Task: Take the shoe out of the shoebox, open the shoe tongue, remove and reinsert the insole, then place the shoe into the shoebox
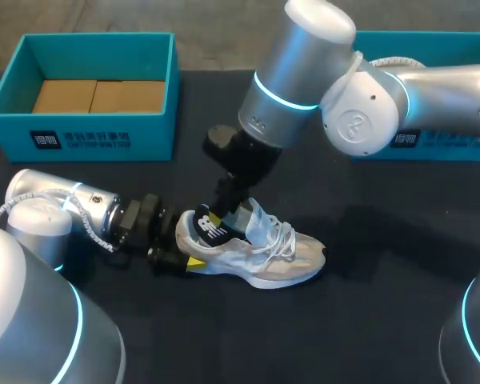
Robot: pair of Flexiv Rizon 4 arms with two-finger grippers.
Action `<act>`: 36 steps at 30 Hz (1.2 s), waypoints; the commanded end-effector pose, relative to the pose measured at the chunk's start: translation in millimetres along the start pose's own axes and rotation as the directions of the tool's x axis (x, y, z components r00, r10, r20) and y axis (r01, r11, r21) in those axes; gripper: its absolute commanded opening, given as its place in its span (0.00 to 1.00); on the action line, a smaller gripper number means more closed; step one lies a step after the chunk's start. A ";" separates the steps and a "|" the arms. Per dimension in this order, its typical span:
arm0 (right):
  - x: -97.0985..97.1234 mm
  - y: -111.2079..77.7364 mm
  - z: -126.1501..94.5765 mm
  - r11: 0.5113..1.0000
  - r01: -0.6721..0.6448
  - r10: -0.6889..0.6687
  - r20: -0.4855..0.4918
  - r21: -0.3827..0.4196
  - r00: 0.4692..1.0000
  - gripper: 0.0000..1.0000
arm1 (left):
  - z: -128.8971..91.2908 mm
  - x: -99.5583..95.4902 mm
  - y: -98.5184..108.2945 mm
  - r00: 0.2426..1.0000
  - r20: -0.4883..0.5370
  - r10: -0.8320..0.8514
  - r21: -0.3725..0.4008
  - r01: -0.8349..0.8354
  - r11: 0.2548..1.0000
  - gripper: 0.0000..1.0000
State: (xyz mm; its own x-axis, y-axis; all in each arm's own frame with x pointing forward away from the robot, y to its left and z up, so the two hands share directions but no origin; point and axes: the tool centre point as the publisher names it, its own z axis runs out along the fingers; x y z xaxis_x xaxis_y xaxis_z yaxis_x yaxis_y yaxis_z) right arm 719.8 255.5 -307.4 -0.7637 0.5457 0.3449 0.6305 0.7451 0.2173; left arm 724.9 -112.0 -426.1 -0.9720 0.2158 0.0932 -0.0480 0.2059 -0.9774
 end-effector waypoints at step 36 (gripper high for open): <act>-7.1 -8.6 34.2 0.999 -0.049 0.049 -0.087 -0.006 0.995 0.45 | 0.7 0.0 1.1 1.000 0.001 0.000 -0.001 0.000 1.000 0.00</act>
State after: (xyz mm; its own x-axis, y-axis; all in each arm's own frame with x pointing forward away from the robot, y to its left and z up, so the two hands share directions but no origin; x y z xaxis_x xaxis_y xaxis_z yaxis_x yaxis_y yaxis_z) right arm 714.3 256.3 -336.8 -0.7180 0.5492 0.4275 0.6683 0.7156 0.2032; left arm 725.0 -112.0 -426.1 -0.9720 0.2158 0.0932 -0.0480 0.2059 -0.9774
